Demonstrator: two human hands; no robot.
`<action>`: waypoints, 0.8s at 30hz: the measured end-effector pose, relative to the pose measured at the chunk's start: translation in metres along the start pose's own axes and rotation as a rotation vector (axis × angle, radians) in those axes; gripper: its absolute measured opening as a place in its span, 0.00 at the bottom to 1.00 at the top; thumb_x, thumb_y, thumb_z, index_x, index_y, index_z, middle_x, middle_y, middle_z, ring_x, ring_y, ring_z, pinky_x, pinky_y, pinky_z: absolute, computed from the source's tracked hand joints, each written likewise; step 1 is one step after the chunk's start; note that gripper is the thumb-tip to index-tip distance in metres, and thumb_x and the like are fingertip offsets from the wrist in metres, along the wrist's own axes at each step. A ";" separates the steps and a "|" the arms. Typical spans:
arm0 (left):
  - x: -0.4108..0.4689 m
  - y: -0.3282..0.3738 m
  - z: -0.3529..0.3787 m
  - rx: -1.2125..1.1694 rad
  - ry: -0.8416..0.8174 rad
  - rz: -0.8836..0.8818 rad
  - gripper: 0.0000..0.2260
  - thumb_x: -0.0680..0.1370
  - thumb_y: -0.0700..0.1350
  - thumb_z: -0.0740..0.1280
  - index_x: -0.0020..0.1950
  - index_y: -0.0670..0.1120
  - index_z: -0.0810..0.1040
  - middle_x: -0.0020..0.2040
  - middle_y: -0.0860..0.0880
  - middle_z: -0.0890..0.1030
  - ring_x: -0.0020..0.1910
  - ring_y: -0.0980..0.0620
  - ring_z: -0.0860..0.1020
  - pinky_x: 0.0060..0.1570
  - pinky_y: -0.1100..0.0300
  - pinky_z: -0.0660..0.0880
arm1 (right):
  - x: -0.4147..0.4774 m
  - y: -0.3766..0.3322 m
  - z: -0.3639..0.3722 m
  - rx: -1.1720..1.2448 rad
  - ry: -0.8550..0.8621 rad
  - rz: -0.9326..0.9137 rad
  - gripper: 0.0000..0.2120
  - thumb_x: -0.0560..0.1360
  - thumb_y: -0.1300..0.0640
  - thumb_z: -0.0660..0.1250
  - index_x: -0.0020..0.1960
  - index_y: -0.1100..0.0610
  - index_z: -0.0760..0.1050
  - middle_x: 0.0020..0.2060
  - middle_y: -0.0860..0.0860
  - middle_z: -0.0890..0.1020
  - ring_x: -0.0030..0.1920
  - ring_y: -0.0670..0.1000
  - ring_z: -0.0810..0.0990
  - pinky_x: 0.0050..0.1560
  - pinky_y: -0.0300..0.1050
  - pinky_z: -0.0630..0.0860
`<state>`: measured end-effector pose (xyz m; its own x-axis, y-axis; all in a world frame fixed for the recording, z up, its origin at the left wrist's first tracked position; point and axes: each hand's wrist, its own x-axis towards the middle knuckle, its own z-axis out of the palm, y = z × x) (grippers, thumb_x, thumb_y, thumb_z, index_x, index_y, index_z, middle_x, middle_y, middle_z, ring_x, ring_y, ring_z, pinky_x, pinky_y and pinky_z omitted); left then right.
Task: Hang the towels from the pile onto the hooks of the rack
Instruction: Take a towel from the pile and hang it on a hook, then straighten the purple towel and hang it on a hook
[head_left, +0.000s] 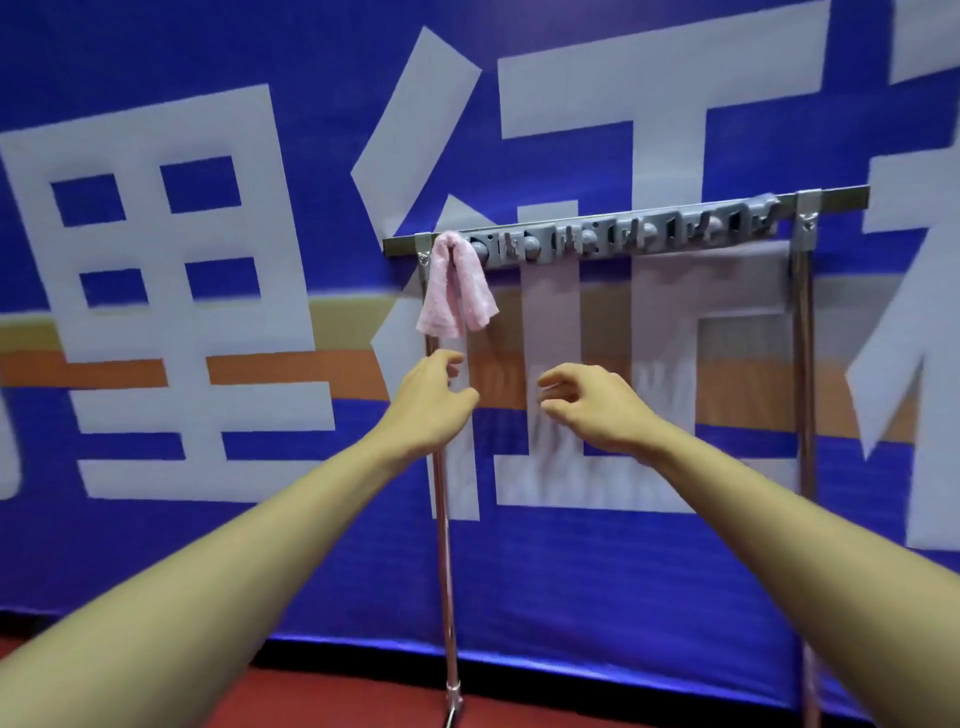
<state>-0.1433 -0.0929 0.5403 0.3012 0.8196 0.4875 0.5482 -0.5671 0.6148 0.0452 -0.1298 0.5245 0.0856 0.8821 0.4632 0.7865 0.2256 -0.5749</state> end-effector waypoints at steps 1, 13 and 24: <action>-0.009 0.004 0.002 -0.034 -0.009 -0.008 0.21 0.78 0.41 0.62 0.72 0.47 0.67 0.66 0.49 0.73 0.61 0.53 0.73 0.52 0.62 0.70 | -0.011 0.005 0.000 0.016 -0.004 0.017 0.16 0.76 0.60 0.64 0.63 0.57 0.76 0.56 0.51 0.83 0.54 0.48 0.81 0.56 0.40 0.76; -0.107 -0.065 0.191 -0.011 -0.495 -0.147 0.14 0.76 0.41 0.64 0.62 0.46 0.73 0.49 0.51 0.80 0.45 0.51 0.78 0.43 0.64 0.72 | -0.150 0.178 0.091 0.144 -0.235 0.506 0.05 0.75 0.63 0.66 0.49 0.58 0.80 0.40 0.55 0.83 0.40 0.54 0.82 0.45 0.47 0.81; -0.169 -0.186 0.370 0.134 -0.912 -0.290 0.15 0.75 0.37 0.61 0.61 0.45 0.75 0.51 0.45 0.82 0.44 0.45 0.78 0.40 0.61 0.70 | -0.244 0.352 0.195 0.058 -0.339 0.887 0.13 0.72 0.65 0.63 0.35 0.50 0.76 0.46 0.58 0.85 0.50 0.59 0.82 0.55 0.52 0.78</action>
<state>-0.0076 -0.0952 0.1143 0.5991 0.7067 -0.3763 0.7643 -0.3646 0.5319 0.1816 -0.1853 0.0780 0.4475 0.8127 -0.3733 0.4874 -0.5716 -0.6601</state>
